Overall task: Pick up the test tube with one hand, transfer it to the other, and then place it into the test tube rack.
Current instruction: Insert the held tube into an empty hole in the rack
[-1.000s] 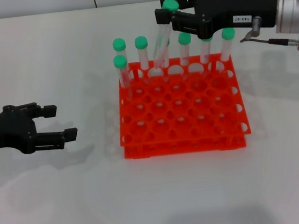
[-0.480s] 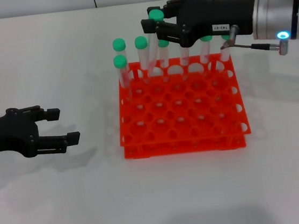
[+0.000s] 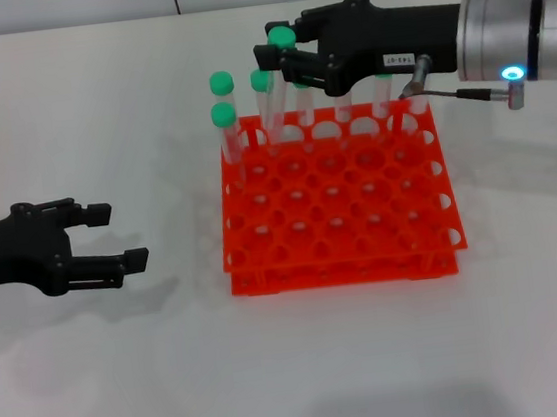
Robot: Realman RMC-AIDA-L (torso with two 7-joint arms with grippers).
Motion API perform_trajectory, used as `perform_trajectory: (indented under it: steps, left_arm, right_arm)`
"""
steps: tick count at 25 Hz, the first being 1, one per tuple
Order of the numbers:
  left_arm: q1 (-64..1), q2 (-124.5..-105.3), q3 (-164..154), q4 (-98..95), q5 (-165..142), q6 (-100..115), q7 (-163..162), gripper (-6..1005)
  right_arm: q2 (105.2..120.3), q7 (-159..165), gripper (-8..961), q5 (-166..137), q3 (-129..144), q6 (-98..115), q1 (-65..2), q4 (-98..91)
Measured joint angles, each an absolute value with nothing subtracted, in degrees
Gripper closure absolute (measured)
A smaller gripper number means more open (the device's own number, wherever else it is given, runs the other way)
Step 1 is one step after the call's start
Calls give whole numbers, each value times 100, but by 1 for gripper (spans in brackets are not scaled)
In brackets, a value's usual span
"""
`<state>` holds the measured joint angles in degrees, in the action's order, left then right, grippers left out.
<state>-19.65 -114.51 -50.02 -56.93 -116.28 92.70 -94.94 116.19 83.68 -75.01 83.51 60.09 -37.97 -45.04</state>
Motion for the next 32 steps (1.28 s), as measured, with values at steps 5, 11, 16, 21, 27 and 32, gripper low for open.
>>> perform_trajectory:
  steps: [5, 11, 16, 21, 27, 32]
  left_arm:
    - [-1969, -11451, -4990, -5695, -11628, 9316, -9492, 119]
    - [-1969, -11452, -4988, -5696, -11629, 9317, -9492, 119]
    - [-1972, -11452, -4995, -5696, -11632, 9317, -9492, 119]
    - [-1978, -11458, -5002, -5696, -11635, 9316, -9492, 119]
    - [-1973, -11472, -5000, -5687, -11637, 9316, -9484, 119]
    - [-1970, -11477, -5003, -5687, -11637, 9316, -9477, 119]
  right_arm:
    - [11619, 8388, 687, -7469, 8411, 5903, -3812, -4506]
    - [11619, 8377, 687, -7367, 8525, 5825, -3821, -4483]
    - [11619, 8356, 688, -7246, 8749, 5630, -3828, -4477]
    - [11619, 8354, 688, -7245, 8817, 5549, -3877, -4463]
    - [11619, 8346, 688, -7239, 8964, 5319, -3886, -4451]
    - [11619, 8342, 688, -7239, 9087, 5176, -3907, -4448]
